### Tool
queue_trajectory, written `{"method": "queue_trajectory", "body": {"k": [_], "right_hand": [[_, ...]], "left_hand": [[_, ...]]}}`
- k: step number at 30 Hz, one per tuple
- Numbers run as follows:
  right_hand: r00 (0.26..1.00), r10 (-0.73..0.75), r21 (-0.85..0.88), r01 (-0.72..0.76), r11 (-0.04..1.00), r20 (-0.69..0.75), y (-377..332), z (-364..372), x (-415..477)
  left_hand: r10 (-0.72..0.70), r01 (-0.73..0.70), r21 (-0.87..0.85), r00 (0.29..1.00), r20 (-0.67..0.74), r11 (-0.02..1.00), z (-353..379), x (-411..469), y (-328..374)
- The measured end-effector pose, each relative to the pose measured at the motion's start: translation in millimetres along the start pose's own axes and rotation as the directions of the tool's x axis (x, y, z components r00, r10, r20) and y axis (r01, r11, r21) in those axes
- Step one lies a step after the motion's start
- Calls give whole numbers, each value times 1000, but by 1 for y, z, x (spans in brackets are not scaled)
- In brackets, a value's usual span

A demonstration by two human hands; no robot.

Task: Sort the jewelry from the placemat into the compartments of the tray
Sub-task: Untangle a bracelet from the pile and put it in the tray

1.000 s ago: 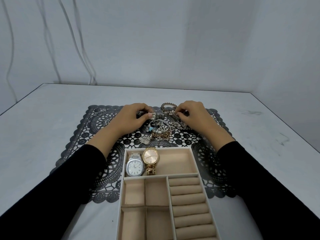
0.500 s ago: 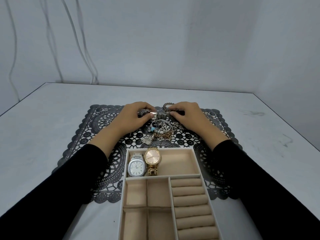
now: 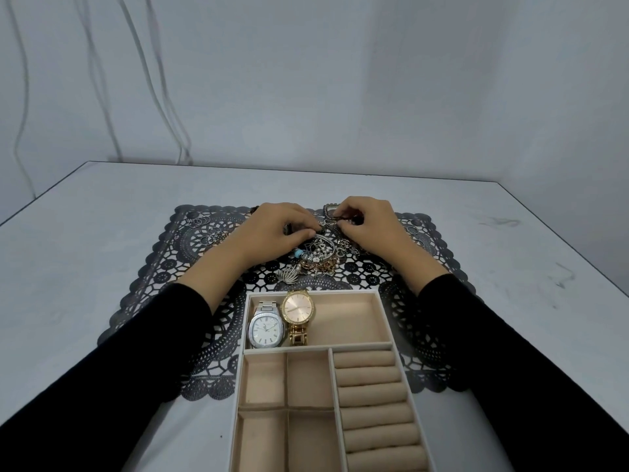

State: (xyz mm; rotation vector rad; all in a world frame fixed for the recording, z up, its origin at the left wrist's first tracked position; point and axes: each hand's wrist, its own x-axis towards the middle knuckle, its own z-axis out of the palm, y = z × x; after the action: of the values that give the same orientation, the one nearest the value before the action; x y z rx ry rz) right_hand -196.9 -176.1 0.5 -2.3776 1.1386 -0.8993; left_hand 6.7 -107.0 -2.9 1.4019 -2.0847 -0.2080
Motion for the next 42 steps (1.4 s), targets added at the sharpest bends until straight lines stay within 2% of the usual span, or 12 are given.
{"method": "queue_trajectory", "body": {"k": [5,15,22,35,42], "right_hand": [[994,58,134,-46,990,-87,-2,-6,-1],[977,195,387,-150,910,-80,-9,-14,-1],[971,214,504,-132,853,-108,-18,-21,-10],[973,204,585,-104,805,-108,-34,-36,-39],[976,194,590,-102,801,-95,-36,-36,-44]], "left_hand": [[-36,35,-36,999,-33,999,0,-4,-5],[-64,57,-79,993,-94,995,-1,-11,-5],[-72,64,-75,991,-111,995,-18,-28,1],[-158,175,-178,981,110,968,-35,-68,14],[-94,111,-115,985,145,987,-33,-73,15]]}}
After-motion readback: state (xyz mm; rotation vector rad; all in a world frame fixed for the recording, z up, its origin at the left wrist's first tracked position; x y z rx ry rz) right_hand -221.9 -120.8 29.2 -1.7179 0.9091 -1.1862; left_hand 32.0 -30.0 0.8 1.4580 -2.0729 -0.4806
